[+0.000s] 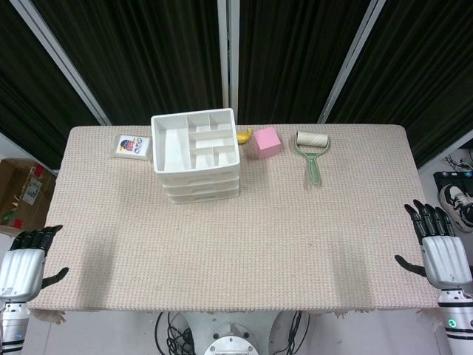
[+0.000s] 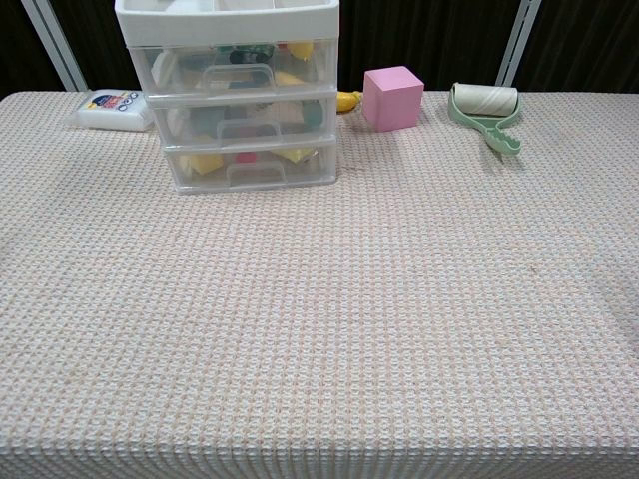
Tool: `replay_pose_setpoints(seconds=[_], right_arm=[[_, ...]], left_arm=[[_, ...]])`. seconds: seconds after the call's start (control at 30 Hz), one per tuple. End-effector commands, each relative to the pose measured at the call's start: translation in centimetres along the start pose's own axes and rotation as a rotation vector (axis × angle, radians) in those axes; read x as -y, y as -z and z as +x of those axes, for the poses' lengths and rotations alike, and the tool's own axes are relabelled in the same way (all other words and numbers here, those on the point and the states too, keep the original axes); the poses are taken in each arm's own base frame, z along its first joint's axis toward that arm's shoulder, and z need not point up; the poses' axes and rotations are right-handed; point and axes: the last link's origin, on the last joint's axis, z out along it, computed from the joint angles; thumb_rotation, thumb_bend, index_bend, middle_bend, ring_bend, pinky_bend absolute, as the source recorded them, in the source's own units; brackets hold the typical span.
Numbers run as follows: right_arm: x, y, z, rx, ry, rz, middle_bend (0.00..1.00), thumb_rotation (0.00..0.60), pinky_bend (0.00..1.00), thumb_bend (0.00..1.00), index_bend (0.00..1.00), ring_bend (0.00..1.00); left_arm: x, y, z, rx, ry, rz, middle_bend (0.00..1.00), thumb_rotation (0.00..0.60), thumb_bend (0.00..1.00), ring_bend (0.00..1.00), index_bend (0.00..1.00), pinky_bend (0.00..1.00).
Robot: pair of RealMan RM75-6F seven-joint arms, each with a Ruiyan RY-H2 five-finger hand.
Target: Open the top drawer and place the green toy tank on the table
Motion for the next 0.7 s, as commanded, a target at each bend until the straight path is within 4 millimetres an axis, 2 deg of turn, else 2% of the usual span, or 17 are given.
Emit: replay_pose_setpoints(seconds=[0.03,0.27,0.43,0.5,0.57,0.7], right_arm=[[-0.2,0.2,0.1,-0.003,-0.004,-0.002,0.0,0.6,0.0,0.03,0.0,0.0],[-0.4,0.4,0.4,-0.015,-0.007,0.007,0.0,0.6,0.0,0.03,0.0,0.0],[-0.6,0.1,0.8,-0.031,-0.01,0.015,0.0,0.6,0.0,0.03,0.0,0.0],[-0.5,-0.1,1.2,-0.039,-0.004,0.024,0.0,0.6,0.0,0.03,0.0,0.0],[-0.4,-0.4,1.6,-0.044,0.004,0.029,0.0,0.6,0.0,0.03,0.0,0.0],[-0.1,-0.9,2.5,-0.059,0.021,0.037,0.0,0.6,0.0,0.03,0.0,0.0]], left_arm=[[-0.1,0.0,-0.1,0.002,0.004,-0.004,0.24,0.6,0.0,0.23,0.18,0.22],[-0.8,-0.3,-0.3,0.003,0.007,-0.031,0.24,0.6,0.0,0.23,0.18,0.22],[-2.7,-1.9,-0.2,-0.034,0.049,-0.094,0.25,0.6,0.0,0.24,0.19,0.24],[-4.2,-3.2,0.1,-0.056,0.091,-0.15,0.28,0.6,0.0,0.27,0.2,0.3],[-5.7,-4.4,0.3,-0.062,0.143,-0.204,0.33,0.6,0.01,0.34,0.24,0.45],[-10.0,-7.3,0.3,-0.012,0.297,-0.335,0.43,0.6,0.04,0.49,0.26,0.73]])
